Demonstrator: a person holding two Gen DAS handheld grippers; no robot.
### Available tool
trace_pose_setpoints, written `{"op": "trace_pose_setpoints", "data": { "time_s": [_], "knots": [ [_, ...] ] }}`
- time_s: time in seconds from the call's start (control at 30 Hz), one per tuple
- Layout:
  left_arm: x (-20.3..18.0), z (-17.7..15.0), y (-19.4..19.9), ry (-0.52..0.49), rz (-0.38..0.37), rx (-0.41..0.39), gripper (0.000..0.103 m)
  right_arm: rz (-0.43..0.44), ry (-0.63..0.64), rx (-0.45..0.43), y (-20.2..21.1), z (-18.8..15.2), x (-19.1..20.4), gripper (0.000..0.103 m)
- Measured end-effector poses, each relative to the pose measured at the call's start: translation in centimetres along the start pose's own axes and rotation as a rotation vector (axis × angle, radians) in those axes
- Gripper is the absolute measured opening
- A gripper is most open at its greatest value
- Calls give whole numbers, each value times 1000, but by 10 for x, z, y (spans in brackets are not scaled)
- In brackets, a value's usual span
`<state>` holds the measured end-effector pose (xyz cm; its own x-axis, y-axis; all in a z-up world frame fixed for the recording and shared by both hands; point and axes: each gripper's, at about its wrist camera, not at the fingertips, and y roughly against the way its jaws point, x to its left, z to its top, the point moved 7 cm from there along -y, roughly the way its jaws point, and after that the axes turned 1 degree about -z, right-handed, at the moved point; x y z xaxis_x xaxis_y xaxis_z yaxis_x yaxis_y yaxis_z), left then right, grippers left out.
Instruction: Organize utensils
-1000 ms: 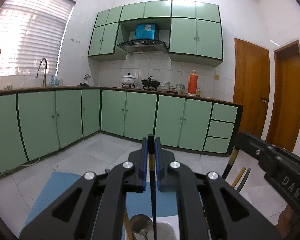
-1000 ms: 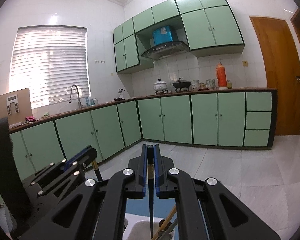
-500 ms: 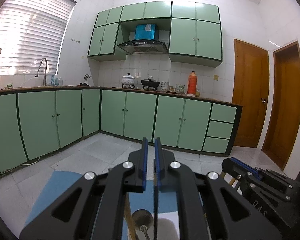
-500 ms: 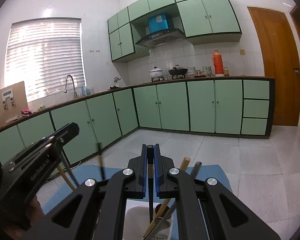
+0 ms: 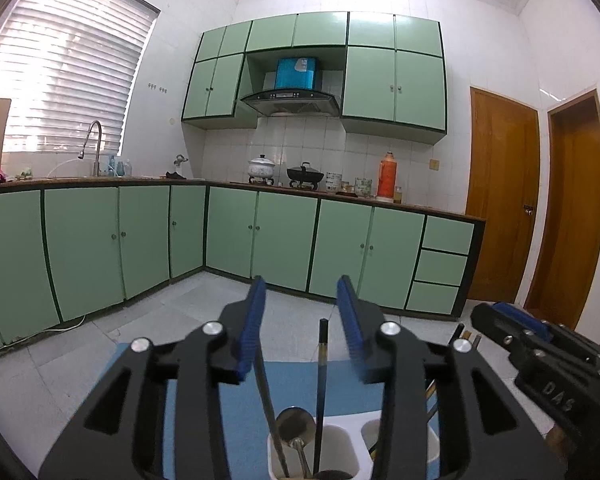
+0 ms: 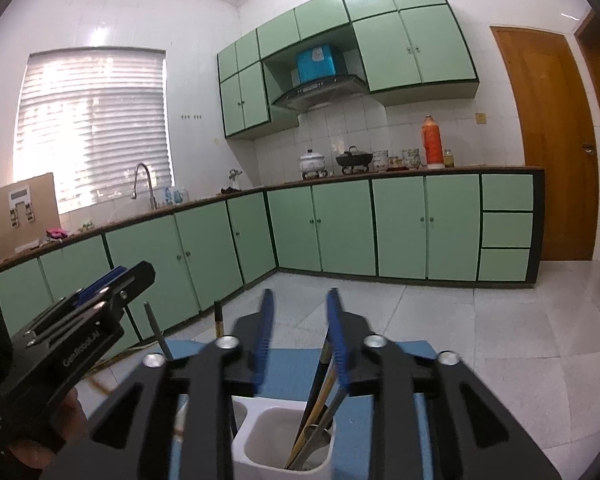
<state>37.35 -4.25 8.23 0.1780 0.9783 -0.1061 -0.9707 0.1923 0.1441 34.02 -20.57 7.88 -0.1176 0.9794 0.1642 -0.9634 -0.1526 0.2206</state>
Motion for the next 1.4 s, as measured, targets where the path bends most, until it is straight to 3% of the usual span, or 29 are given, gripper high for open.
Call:
{"op": "trace_pose_setpoints", "data": {
  "time_s": [0.37,0.83,1.1,1.4],
  "knots": [
    [11,-6,41,16,5,-18,59,-4,-19,-46,51,-11,-8,51],
    [27,-40,99,21,37,25,90,-56,-30,-17,98,-51,-19,83],
    [25,-70,127,10,42,107,96,-84,-17,35,121,-79,-21,94],
    [22,-97,158,-32,54,170,97,-106,-8,104,145,-107,-25,97]
  ]
}}
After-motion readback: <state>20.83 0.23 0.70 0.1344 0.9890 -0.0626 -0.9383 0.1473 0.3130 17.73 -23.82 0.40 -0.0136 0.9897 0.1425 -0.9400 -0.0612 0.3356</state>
